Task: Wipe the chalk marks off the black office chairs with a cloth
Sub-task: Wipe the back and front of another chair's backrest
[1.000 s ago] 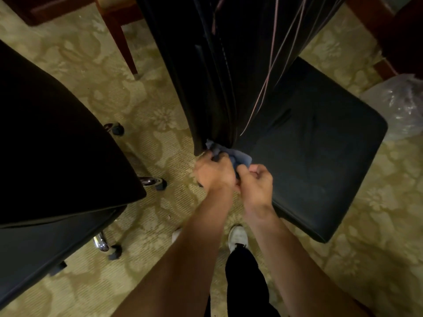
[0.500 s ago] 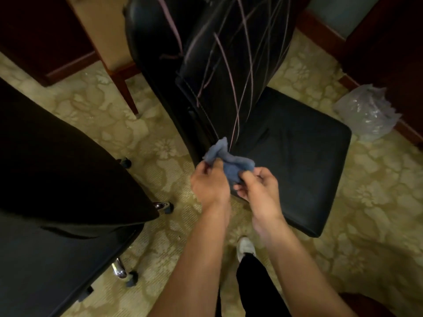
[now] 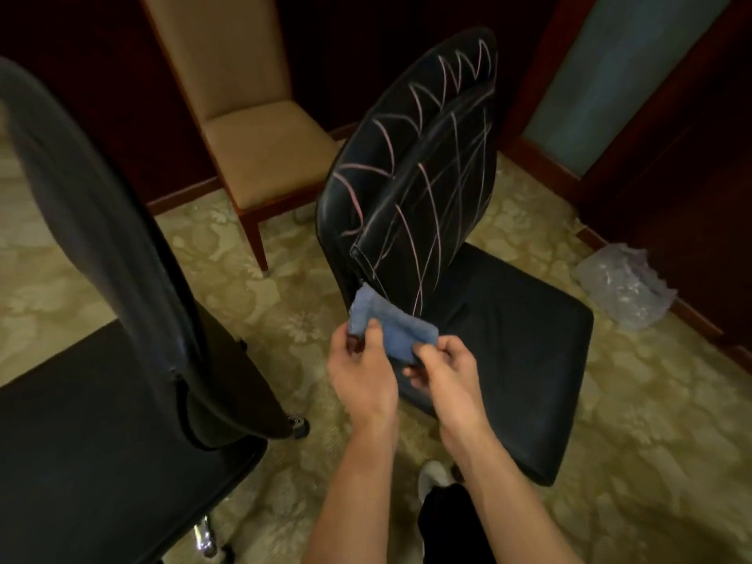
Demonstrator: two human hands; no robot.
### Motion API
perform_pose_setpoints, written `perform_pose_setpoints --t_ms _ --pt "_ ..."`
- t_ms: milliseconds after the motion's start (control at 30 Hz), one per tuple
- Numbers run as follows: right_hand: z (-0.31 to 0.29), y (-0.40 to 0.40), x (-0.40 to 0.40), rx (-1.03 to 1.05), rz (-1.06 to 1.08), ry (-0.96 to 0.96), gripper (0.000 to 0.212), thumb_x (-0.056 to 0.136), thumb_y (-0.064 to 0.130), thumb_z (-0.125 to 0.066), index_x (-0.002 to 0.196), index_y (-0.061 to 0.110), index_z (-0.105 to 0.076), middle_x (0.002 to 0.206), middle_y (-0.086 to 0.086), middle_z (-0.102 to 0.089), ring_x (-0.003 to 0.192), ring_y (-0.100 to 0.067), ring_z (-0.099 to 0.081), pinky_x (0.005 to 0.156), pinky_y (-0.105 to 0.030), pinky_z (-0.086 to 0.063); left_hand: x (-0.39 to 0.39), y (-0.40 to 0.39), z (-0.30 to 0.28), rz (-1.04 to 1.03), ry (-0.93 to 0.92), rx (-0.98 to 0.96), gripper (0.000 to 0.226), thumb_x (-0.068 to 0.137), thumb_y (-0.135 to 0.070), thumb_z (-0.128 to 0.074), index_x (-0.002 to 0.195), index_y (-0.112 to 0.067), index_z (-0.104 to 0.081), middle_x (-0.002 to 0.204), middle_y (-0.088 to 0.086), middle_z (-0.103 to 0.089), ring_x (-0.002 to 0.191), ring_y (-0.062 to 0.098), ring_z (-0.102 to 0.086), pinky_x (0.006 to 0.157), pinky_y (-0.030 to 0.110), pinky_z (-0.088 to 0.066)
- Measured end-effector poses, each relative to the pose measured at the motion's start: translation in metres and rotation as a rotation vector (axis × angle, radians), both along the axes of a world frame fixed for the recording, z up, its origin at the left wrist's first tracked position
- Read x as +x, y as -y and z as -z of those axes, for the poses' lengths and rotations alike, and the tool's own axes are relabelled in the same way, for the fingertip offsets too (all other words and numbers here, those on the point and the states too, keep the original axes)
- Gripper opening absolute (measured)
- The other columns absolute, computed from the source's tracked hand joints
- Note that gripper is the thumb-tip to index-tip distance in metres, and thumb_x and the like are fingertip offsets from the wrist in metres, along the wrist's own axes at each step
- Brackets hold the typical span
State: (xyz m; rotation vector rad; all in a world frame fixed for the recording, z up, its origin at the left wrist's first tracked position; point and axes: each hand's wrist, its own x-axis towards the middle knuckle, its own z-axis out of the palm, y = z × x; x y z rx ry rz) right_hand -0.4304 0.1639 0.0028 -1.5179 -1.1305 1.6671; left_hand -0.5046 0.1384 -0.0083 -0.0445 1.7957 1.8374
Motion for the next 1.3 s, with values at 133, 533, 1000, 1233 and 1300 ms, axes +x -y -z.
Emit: perform_pose_setpoints --t_ms 133,533,1000,1233,1300 --pt "-0.030 -0.026 -0.017 0.143 -0.086 -0.018 0.011 0.095 0.011 -0.061 0.099 0.002 -0.059 0.082 -0.012 -0.061 0.071 -0.015 -0.063 0.070 -0.030 -0.056 -0.019 -0.011 -0.033 -0.041 -0.117 0.089 0.004 0.094 -0.018 -0.067 0.097 -0.020 -0.066 0.091 -0.003 -0.073 0.088 0.012 -0.071 0.077 0.029 -0.057" --pt "-0.099 -0.119 -0.059 0.460 -0.496 0.000 0.011 0.093 0.028 -0.064 0.096 0.019 -0.059 0.087 -0.003 -0.067 0.078 -0.010 -0.067 0.069 -0.030 -0.058 -0.023 -0.063 -0.092 -0.434 0.094 0.238 0.018 0.099 -0.012 -0.059 0.115 -0.004 -0.062 0.108 0.009 -0.072 0.099 0.019 -0.072 0.066 0.020 -0.056" --pt "-0.114 -0.152 -0.086 0.777 -0.823 -0.075 0.049 0.088 0.025 -0.071 0.131 0.029 -0.048 0.108 0.002 -0.060 0.091 -0.007 -0.062 0.076 -0.021 -0.055 -0.031 -0.096 -0.101 -0.676 -0.267 -0.097 0.038 0.089 -0.038 -0.070 0.118 -0.032 -0.046 0.096 -0.004 -0.070 0.081 0.008 -0.070 0.080 0.045 -0.060" --pt "-0.115 -0.182 -0.086 1.224 -1.123 0.098 0.041 0.093 0.026 -0.066 0.132 0.016 -0.060 0.114 -0.006 -0.050 0.097 -0.026 -0.062 0.085 -0.038 -0.054 -0.013 -0.096 -0.105 -0.503 -0.513 -0.130 0.052 0.098 -0.028 -0.061 0.146 -0.030 -0.040 0.108 -0.011 -0.069 0.093 0.001 -0.070 0.079 0.025 -0.058" --pt "-0.117 -0.195 -0.089 1.228 -1.079 0.118 0.035 0.094 0.026 -0.065 0.127 0.015 -0.063 0.110 -0.007 -0.053 0.096 -0.026 -0.062 0.084 -0.035 -0.052 -0.006 -0.093 -0.102 -0.363 -0.645 -0.221 0.052 0.097 -0.016 -0.061 0.146 -0.026 -0.046 0.115 -0.012 -0.063 0.100 0.003 -0.066 0.078 0.013 -0.053"
